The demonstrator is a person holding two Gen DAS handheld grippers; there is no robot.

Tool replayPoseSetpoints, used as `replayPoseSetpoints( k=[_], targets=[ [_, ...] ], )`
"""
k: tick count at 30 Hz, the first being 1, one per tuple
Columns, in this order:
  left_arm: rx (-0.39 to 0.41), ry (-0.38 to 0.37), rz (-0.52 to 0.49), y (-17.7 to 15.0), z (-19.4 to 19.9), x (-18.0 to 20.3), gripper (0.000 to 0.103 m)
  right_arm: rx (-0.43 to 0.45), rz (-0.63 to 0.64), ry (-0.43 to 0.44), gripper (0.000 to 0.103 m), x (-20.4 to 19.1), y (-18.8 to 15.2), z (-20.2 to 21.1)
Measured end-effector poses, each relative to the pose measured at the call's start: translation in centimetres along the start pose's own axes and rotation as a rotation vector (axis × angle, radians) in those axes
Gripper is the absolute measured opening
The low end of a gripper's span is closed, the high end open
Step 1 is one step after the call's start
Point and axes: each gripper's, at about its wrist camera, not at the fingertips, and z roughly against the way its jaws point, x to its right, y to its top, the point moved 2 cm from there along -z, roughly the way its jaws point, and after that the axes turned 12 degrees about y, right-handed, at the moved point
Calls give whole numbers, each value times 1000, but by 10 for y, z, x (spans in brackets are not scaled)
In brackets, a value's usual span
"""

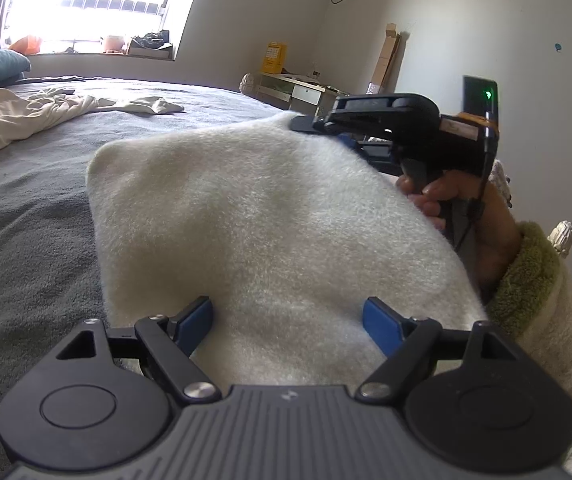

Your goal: Fold clothes

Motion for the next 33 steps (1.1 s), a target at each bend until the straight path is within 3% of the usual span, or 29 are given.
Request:
replayPoseSetpoints(
  k=[4, 5, 6, 8, 12, 16, 18, 22, 24, 28, 30, 33],
  targets=[
    [6, -9, -7, 0, -2, 1, 84, -5, -96, -2, 22, 36, -16, -5],
    [6, -13, -6, 0, -3, 0, 84, -3, -118, 15, 25, 43, -18, -5],
    [6, -17, -4, 0, -3, -1, 85, -1, -129, 21, 35, 44, -15, -2],
    [9, -21, 3, -2, -3, -3, 85, -10, -129, 25, 39, 39, -7, 7],
    [10, -24, 14, -2, -2, -4, 85, 42, 7, -54, 39, 9, 15, 33],
    [19, -21, 23, -3, -1, -5, 85, 48, 238, -21, 38, -38, 31, 38],
    [24, -21, 34, -4, 0, -6, 85, 9, 361, -30, 37, -50, 23, 25],
    [25, -24, 64, -4, 3, -11, 85, -233, 396, -159, 38, -14, -18, -31],
    [21, -21, 84, -2, 7, -16, 83, -208, 368, -148, 40, -4, -23, -30],
    [45, -24, 151, -7, 22, -30, 83, -236, 443, -168, 37, -48, 3, -22],
    [48, -36, 187, -12, 25, -38, 83, -244, 491, -88, 37, -79, 12, -18],
    [35, -43, 211, -21, 22, -46, 83, -355, 578, -52, 37, -100, -9, -38]
  ],
)
